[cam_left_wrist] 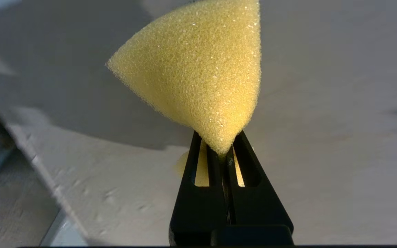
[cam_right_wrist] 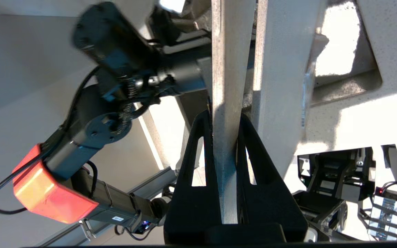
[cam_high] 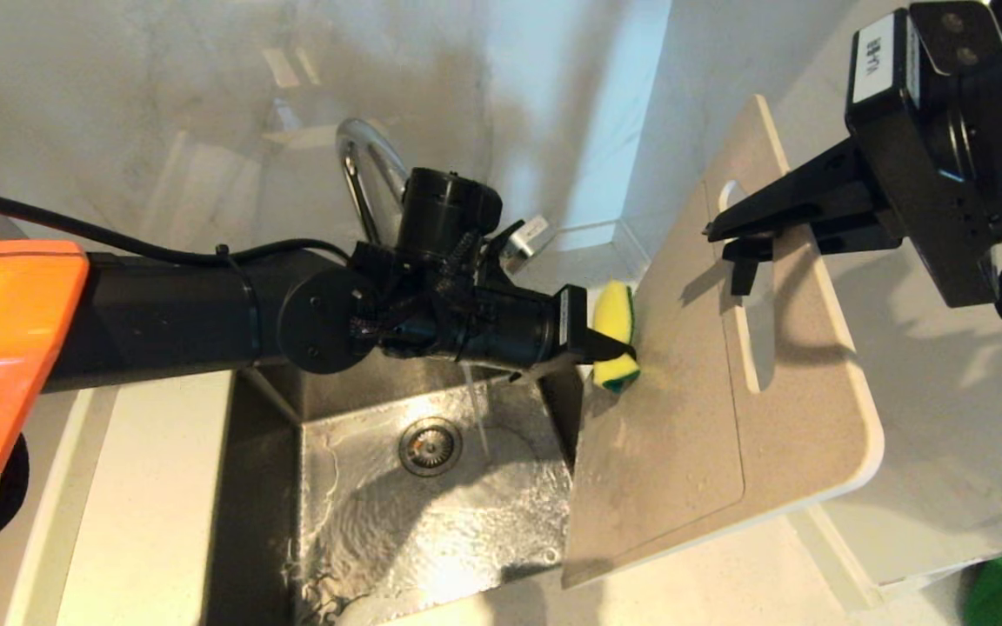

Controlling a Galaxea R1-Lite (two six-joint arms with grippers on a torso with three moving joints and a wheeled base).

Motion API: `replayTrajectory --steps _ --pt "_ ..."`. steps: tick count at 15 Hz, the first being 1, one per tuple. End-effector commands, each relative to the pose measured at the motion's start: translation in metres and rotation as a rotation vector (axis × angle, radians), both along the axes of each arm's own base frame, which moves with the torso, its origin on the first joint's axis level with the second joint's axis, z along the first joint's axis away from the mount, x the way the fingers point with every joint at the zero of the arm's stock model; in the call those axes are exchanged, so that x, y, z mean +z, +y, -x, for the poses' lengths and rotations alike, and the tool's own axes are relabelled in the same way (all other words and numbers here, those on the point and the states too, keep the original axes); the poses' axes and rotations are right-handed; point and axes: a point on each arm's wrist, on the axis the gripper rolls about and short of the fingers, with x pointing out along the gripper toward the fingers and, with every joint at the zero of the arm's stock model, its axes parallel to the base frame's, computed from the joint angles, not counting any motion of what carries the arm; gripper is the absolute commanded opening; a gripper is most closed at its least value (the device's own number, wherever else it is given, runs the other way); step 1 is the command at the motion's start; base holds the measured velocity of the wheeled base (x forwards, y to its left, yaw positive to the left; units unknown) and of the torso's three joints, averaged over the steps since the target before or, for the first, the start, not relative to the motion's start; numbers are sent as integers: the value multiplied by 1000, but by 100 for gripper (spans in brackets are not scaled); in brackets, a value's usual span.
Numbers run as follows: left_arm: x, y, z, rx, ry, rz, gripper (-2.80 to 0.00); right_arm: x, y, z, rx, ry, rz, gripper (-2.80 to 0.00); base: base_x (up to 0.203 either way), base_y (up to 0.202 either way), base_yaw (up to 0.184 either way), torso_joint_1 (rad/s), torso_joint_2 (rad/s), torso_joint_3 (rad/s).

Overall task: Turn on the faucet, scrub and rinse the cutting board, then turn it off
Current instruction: Scrub the cutting board underwater

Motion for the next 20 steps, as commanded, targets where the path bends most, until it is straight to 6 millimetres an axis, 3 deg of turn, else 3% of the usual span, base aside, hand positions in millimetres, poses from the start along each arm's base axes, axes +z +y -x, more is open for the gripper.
replayTrajectory --steps 1,6,10,15,20 --pt "-10 13 -1 14 21 -39 -280 -1 0 -1 -1 9 0 -280 0 0 0 0 0 0" --pt "-39 58 8 43 63 -159 -280 -2 2 -3 1 13 3 -280 0 0 0 0 0 0" --pt "-70 111 24 75 84 -251 -280 -3 3 -6 0 14 3 -280 0 0 0 0 0 0" --pt "-16 147 53 210 -117 -209 -280 -5 2 -4 -4 30 10 -280 0 0 0 0 0 0" --pt "4 162 72 291 -162 -231 -280 -8 1 -3 -5 56 26 -280 0 0 0 0 0 0"
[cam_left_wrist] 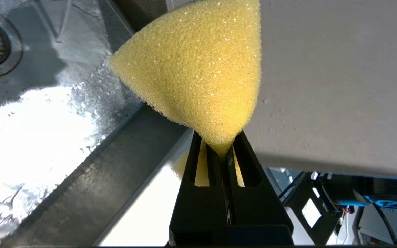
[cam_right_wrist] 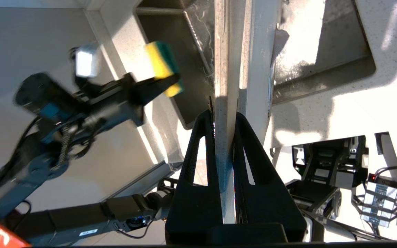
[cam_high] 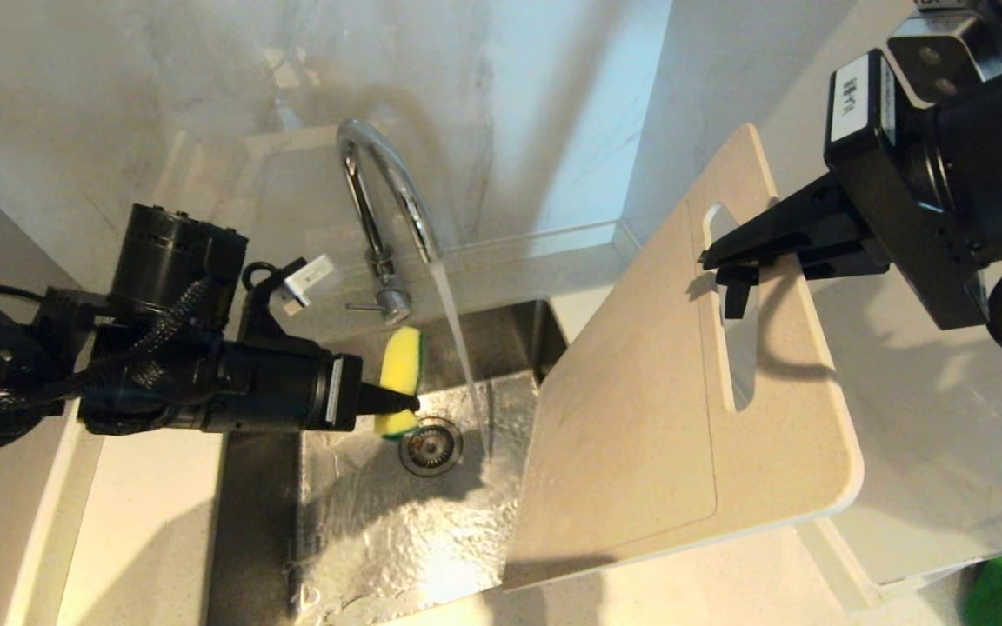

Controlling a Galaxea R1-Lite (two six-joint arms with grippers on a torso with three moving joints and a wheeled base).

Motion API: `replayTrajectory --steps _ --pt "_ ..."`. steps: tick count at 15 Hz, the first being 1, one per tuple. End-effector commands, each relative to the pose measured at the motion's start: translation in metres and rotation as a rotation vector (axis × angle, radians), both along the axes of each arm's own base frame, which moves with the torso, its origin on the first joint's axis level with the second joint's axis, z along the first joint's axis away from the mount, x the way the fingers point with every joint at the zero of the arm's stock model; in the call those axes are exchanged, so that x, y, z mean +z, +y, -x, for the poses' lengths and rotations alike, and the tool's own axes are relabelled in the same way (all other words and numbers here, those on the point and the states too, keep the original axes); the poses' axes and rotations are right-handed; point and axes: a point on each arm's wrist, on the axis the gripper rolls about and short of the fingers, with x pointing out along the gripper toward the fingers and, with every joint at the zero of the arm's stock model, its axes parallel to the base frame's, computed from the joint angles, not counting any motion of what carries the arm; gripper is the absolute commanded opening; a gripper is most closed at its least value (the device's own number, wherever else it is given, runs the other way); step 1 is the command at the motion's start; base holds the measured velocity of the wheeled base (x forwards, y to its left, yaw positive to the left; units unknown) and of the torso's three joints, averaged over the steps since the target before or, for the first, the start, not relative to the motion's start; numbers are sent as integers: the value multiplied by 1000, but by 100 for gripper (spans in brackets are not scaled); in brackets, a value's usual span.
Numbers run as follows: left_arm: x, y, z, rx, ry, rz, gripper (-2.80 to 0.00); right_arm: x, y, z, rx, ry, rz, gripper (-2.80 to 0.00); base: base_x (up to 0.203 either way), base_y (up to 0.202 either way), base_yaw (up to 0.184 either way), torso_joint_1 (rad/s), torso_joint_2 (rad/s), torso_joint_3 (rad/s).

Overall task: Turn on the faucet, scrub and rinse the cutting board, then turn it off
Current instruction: Scrub the cutting board underwater

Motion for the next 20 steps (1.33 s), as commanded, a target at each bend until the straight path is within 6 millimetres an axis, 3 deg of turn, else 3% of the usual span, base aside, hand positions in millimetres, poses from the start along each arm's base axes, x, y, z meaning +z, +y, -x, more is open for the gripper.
replayTrajectory --steps 1,6,16,18,20 --pt "17 10 15 -1 -33 12 -280 -2 0 0 -2 18 5 -280 0 0 0 0 0 0" --pt "0 17 15 129 -135 -204 -280 -1 -2 2 -5 18 8 -280 0 0 0 0 0 0" --pt "7 40 21 223 -133 -232 -280 -3 1 -2 -5 22 12 -280 0 0 0 0 0 0" --pt "7 49 23 251 -133 -233 -280 -6 5 -10 -4 31 14 -280 0 0 0 0 0 0" --pt "7 59 26 277 -129 -232 -280 -13 18 -36 -11 25 2 -280 0 0 0 0 0 0"
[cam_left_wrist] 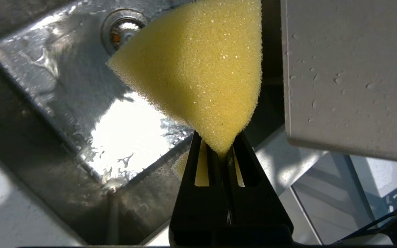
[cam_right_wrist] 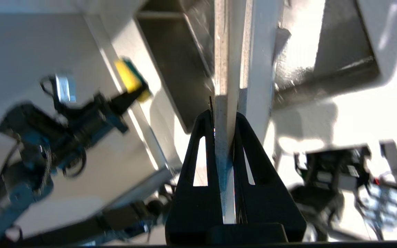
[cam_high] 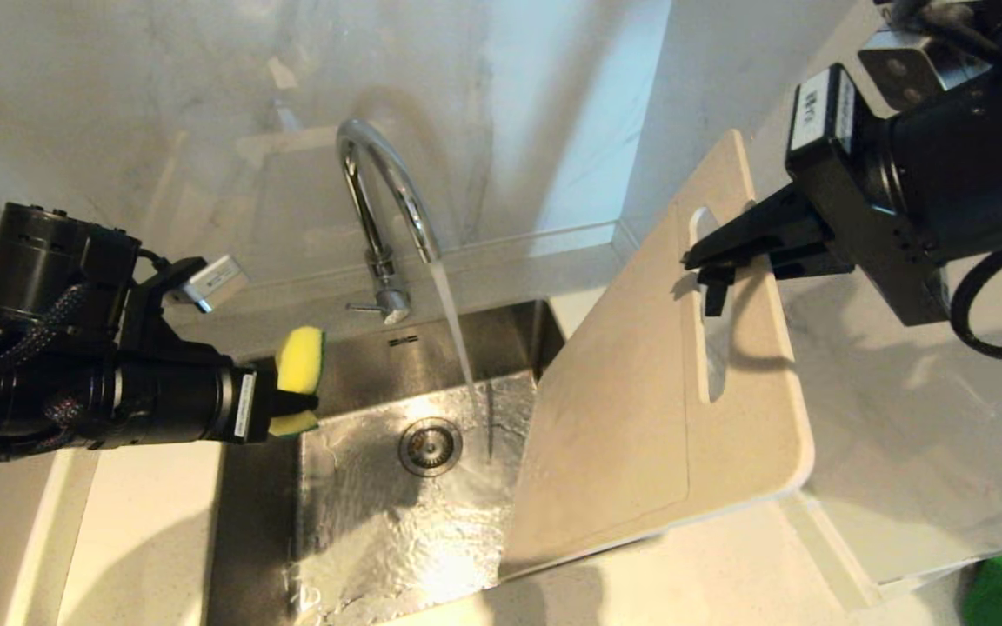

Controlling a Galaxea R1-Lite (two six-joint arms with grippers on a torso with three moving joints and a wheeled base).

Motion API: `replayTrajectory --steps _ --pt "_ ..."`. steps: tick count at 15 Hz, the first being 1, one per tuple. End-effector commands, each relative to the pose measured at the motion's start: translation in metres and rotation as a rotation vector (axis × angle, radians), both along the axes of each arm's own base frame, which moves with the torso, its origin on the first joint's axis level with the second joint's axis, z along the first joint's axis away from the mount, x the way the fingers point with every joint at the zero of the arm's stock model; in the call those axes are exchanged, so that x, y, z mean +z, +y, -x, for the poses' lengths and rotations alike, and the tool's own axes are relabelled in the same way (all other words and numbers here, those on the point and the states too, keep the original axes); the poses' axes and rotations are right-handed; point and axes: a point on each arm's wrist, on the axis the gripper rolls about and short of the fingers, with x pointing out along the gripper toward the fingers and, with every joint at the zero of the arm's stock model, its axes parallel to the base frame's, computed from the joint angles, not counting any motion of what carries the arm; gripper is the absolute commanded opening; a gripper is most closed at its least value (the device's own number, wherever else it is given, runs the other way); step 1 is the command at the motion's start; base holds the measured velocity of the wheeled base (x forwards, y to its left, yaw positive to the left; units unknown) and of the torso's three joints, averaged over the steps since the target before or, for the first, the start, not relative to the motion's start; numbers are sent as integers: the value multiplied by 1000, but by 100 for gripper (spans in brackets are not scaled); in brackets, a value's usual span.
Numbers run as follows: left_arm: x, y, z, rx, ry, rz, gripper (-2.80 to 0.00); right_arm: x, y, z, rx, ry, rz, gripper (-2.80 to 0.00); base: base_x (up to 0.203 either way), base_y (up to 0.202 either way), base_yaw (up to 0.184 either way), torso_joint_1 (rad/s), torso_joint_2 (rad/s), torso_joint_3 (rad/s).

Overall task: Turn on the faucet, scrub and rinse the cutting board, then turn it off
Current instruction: Scrub the cutting board underwater

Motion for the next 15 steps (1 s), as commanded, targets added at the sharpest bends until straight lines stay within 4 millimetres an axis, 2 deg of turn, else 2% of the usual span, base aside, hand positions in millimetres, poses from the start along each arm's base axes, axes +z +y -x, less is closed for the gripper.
replayTrajectory --steps 1,5,7,10,13,15 --pt "5 9 5 21 -17 12 -280 -13 18 -34 -10 13 -9 -280 0 0 0 0 0 0" --pt "16 14 10 32 -57 29 -280 -28 43 -79 -21 -21 -60 -280 0 0 0 0 0 0" --pt "15 24 8 69 -53 29 -280 -37 54 -98 -33 -23 -87 -280 0 0 0 0 0 0" --pt "18 26 10 80 -57 46 -280 -52 70 -126 -56 -24 -142 -280 0 0 0 0 0 0" --pt "20 27 11 82 -64 51 -280 -60 81 -146 -65 -34 -177 -280 0 0 0 0 0 0" --pt "18 29 13 85 -59 51 -280 -64 84 -150 -63 -36 -179 -280 0 0 0 0 0 0"
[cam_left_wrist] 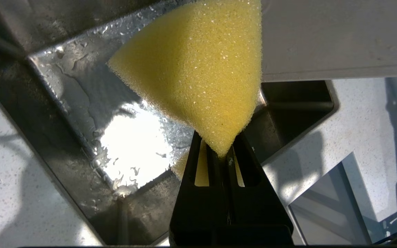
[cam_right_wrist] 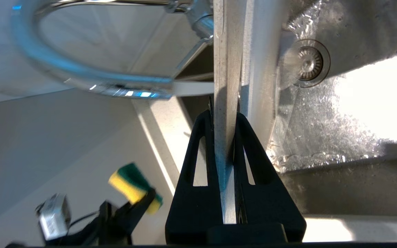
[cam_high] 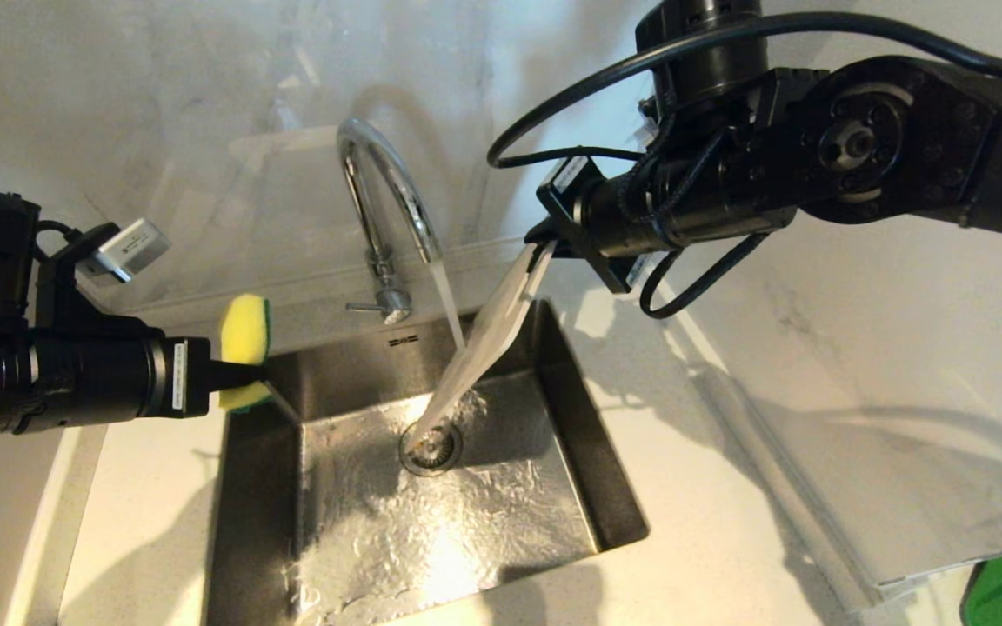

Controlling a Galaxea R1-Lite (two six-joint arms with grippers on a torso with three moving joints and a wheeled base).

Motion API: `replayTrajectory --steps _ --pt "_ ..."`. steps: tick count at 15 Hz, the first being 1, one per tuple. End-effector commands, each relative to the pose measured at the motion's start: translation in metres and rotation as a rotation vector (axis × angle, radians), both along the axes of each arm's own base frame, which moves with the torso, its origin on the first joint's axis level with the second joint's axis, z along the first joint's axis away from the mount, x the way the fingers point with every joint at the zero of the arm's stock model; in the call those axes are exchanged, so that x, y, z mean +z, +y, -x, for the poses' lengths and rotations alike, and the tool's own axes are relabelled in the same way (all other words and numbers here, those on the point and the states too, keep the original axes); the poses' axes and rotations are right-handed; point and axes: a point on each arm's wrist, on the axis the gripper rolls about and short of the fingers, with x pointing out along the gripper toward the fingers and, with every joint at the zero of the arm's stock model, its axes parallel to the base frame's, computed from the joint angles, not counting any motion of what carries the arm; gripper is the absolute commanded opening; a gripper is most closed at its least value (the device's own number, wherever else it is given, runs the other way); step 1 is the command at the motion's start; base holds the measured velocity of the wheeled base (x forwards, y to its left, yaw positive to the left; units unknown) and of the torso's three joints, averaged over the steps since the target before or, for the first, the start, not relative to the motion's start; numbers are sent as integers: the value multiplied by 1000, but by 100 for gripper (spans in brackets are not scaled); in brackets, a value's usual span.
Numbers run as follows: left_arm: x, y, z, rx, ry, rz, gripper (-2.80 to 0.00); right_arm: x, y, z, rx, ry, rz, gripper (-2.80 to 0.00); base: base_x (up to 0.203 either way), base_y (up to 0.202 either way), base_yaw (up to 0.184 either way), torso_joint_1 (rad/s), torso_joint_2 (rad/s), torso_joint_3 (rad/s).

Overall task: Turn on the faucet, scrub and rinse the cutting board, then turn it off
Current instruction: Scrub the cutting board underwater

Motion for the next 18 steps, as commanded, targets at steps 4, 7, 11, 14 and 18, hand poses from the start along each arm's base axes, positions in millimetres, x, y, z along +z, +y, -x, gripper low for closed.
replayTrajectory --steps 4,7,11,14,18 --pt "-3 2 1 3 10 2 -280 -9 4 -7 -3 30 12 -280 0 0 0 0 0 0" --pt "-3 2 2 2 11 2 -280 -8 3 -6 -6 24 13 -280 0 0 0 0 0 0" --pt "-3 1 2 -15 14 10 -280 16 -14 25 -5 31 17 -280 0 0 0 0 0 0" --pt "-4 1 1 -20 20 10 -280 38 -34 62 -7 58 11 -280 0 0 0 0 0 0" --pt "-5 0 1 -32 24 14 -280 58 -60 106 -19 82 5 -280 0 0 0 0 0 0"
